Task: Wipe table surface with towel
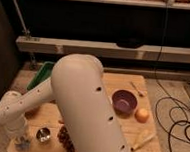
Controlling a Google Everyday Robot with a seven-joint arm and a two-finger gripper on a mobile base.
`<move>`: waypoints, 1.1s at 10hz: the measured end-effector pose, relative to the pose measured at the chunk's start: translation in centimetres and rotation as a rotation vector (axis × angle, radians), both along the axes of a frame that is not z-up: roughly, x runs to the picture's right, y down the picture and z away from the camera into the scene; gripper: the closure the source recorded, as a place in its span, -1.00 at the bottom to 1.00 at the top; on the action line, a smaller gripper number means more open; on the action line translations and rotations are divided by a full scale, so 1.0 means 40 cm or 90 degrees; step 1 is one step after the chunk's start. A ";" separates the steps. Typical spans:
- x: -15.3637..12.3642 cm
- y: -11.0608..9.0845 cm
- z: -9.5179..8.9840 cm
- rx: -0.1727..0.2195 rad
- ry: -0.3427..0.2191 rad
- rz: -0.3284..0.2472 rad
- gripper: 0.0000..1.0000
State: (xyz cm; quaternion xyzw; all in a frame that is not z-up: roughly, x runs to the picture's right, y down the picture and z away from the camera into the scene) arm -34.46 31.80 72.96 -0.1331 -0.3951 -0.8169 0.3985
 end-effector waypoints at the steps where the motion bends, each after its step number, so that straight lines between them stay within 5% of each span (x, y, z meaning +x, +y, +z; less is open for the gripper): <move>1: 0.013 -0.005 0.000 -0.001 0.008 0.006 1.00; 6: 0.129 -0.032 0.017 -0.018 0.063 0.069 1.00; 11: 0.151 -0.122 0.040 0.008 0.095 0.104 1.00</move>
